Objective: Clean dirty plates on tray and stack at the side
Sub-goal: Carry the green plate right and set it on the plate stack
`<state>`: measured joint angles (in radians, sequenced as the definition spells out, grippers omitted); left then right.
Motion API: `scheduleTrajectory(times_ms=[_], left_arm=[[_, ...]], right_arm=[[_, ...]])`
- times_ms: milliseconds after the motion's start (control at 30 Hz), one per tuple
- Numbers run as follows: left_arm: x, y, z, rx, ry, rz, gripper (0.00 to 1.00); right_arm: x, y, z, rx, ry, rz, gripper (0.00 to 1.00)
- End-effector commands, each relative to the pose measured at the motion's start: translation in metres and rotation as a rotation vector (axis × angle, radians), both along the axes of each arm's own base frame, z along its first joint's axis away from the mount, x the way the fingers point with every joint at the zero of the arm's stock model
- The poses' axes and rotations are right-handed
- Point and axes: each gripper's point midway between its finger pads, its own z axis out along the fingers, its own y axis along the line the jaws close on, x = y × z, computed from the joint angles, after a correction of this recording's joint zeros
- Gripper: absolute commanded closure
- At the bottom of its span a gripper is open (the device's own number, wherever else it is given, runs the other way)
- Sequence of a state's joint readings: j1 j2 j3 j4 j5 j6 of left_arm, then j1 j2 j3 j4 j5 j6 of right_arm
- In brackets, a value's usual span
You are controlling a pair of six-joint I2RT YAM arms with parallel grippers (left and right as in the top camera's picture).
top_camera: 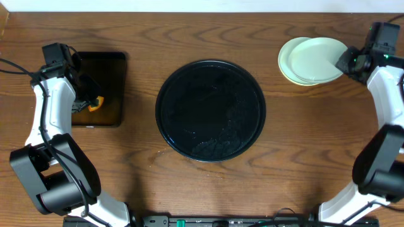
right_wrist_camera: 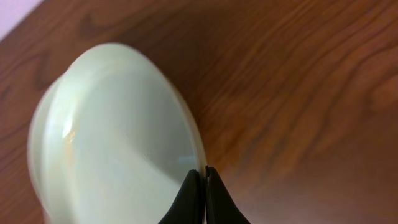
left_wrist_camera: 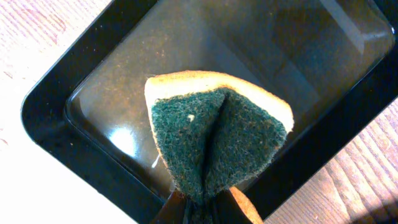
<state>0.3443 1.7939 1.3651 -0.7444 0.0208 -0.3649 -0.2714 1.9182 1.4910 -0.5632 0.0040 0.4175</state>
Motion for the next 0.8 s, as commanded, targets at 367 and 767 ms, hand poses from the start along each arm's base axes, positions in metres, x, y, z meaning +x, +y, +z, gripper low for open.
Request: scheduleTrajectory(times_ms=[367,767], left_arm=[[-0.002,0.001,-0.003,0.001,0.009,-0.006,0.92],[0.009,0.007,-0.012,0.027,-0.031,-0.002,0.92]], right_arm=[[0.019,0.040,-0.033,0.161,-0.006,0.087,0.59],[-0.026,0.242,0.019,0.240,0.042,0.668,0.16]])
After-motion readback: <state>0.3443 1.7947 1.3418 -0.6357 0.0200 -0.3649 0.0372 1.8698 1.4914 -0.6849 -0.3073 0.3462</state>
